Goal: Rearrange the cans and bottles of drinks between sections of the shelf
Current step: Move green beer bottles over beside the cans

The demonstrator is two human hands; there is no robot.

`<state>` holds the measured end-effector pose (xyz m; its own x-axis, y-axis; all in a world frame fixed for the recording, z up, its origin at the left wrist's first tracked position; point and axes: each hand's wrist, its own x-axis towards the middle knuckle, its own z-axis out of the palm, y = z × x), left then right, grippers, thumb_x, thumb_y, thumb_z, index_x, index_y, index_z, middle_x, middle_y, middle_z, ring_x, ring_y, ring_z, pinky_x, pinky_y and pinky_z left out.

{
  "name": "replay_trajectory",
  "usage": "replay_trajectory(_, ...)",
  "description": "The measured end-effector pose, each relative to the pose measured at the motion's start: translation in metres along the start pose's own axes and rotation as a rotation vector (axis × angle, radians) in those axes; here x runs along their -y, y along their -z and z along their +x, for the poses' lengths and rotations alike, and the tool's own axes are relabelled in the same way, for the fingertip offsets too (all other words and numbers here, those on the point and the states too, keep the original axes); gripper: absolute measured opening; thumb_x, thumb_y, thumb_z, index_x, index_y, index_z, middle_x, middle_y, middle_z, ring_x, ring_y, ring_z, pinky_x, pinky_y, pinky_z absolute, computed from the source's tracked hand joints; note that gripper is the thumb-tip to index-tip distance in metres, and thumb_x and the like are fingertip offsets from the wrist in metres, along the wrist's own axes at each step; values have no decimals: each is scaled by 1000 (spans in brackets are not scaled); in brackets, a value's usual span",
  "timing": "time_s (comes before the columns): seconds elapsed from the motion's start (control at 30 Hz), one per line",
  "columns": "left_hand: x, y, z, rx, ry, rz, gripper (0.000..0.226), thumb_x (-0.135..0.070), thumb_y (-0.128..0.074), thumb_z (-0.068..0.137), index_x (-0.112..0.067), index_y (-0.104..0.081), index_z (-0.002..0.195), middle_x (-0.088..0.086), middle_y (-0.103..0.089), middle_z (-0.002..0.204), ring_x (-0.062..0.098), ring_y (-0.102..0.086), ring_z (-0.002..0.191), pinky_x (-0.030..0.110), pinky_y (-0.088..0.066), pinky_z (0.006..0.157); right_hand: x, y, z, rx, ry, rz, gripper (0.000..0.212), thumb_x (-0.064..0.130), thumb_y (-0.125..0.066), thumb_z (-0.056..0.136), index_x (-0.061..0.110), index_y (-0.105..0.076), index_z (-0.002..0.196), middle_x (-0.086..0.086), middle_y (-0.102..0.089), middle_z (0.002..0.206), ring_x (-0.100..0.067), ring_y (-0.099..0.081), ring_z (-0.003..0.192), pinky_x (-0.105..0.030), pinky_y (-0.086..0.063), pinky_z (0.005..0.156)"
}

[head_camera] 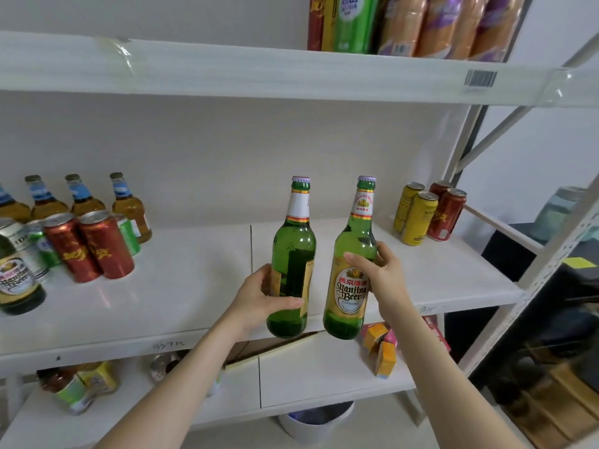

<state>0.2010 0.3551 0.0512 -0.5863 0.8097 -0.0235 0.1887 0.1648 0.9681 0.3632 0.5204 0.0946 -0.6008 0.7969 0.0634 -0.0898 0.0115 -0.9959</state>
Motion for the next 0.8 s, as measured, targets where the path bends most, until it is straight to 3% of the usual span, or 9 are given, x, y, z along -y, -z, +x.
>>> replay_trajectory(0.1, -13, -32, 19, -1, 13, 5, 85, -49, -87, 47, -28, -57, 123, -3, -69, 118, 20, -64, 113, 44, -55, 95, 1, 33, 19, -1, 8, 29, 35, 14, -79, 78, 17, -62, 109, -8, -74, 102, -25, -73, 87, -35, -57, 69)
replay_trajectory(0.37, -39, -129, 57, -46, 39, -30, 86, -50, -88, 43, -28, -58, 121, -3, -70, 116, 20, -64, 111, 47, -55, 96, 11, 128, 69, 80, -4, 28, 54, 25, -82, 59, 14, -61, 108, -9, -75, 101, -26, -74, 87, -36, -57, 68)
replay_trajectory(0.6, -52, -190, 87, -112, 70, -82, 83, -44, -89, 41, -28, -60, 117, -4, -72, 112, 19, -66, 109, 45, -55, 95, 10, 186, 113, 141, -17, 7, 55, 23, -84, 62, 16, -61, 111, -9, -74, 103, -27, -73, 91, -43, -59, 78)
replay_trajectory(0.7, -54, -198, 108, -123, 80, -80, 83, -43, -90, 39, -29, -60, 116, -4, -73, 112, 18, -67, 108, 45, -55, 95, 7, 195, 136, 158, -29, 16, 42, 13, -82, 75, 19, -61, 110, -8, -74, 104, -24, -73, 90, -38, -59, 76)
replay_trajectory(0.8, -52, -199, 133, -137, 79, -89, 83, -41, -92, 40, -30, -60, 115, -5, -73, 111, 17, -67, 108, 45, -55, 95, -1, 196, 160, 170, -28, 14, 44, 10, -80, 77, 16, -60, 115, -7, -74, 104, -21, -73, 90, -33, -56, 72)
